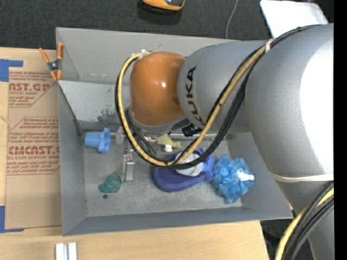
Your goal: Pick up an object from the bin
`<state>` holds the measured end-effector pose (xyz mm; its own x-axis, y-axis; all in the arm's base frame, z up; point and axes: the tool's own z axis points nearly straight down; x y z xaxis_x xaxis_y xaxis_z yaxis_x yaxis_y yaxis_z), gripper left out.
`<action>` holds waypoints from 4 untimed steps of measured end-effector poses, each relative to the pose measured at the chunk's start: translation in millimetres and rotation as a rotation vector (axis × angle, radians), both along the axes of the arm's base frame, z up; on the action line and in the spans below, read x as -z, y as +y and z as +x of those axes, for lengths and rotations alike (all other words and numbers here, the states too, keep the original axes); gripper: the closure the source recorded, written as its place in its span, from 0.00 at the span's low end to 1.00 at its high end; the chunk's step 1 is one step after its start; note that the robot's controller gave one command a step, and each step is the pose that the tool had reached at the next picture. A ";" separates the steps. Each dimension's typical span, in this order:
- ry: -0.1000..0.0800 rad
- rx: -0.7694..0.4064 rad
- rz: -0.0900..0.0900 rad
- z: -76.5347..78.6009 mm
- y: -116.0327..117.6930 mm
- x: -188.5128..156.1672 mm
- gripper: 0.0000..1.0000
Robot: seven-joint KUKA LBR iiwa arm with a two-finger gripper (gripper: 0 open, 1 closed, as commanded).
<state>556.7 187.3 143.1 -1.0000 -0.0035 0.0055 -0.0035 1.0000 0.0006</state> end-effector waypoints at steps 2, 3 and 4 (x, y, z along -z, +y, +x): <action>-0.003 0.013 0.000 9.2 -28.7 -73.9 0.00; -0.001 0.307 -0.002 -15.3 -28.5 -120.4 0.00; -0.007 0.425 -0.001 5.9 -44.9 -161.2 0.00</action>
Offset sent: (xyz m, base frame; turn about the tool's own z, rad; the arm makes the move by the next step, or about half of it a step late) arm 0.0160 -0.0514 0.1298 0.0256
